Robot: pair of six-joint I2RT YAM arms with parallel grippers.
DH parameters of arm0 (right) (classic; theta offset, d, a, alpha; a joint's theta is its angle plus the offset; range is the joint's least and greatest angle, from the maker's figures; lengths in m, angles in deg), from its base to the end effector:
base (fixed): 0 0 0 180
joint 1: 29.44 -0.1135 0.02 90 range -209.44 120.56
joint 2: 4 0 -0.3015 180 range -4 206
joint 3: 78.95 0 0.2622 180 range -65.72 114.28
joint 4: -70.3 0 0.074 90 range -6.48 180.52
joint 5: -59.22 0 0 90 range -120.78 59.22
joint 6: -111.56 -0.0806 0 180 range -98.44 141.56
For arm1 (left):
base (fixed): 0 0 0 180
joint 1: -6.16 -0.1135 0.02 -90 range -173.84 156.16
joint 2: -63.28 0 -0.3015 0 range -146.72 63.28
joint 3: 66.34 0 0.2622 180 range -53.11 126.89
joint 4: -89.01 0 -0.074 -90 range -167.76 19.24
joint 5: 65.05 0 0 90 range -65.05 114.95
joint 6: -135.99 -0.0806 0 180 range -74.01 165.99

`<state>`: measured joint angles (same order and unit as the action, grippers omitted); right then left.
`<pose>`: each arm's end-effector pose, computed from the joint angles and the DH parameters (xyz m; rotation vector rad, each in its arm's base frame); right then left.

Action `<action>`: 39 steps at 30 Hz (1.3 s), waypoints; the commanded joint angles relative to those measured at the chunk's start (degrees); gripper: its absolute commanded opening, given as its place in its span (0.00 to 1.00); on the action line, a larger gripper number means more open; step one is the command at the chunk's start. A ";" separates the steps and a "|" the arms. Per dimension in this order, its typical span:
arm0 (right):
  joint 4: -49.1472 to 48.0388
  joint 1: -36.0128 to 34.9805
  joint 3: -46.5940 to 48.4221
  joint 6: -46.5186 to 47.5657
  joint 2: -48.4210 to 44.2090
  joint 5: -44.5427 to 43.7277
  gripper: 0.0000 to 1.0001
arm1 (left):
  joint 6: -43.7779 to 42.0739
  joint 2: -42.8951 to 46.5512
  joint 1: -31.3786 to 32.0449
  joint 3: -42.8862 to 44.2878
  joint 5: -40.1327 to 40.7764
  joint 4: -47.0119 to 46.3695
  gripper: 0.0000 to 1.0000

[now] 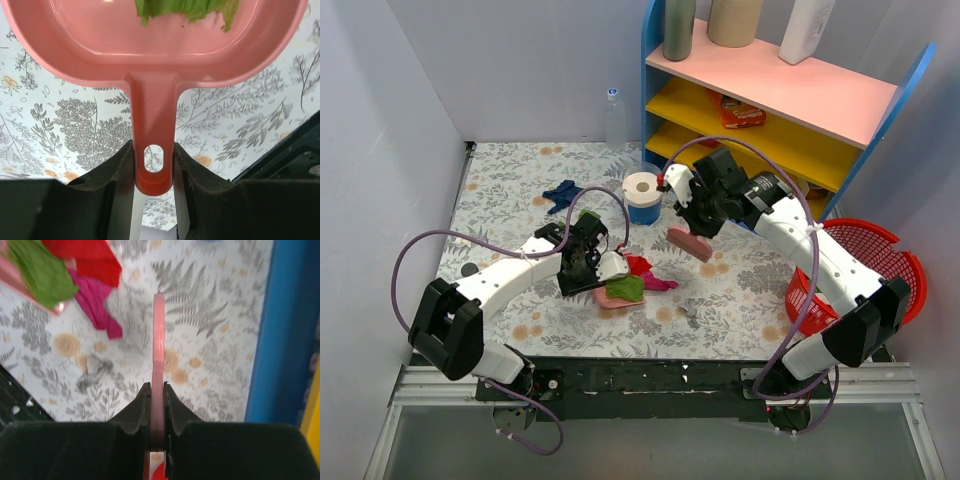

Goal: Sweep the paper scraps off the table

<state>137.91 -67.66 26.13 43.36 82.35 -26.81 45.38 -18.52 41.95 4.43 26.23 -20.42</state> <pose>0.2720 0.2213 0.3823 -1.2439 2.0904 0.2137 0.2095 -0.1488 0.2088 0.9331 2.8458 -0.0346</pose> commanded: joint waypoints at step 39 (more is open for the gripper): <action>-7.89 1.57 -14.69 14.60 -11.37 15.55 0.01 | 5.34 -1.87 3.23 2.75 -0.31 2.77 0.00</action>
<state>131.73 -66.06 8.84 63.84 74.54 -9.99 46.72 -19.92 45.12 3.94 26.98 -17.56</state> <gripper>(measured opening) 0.134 0.295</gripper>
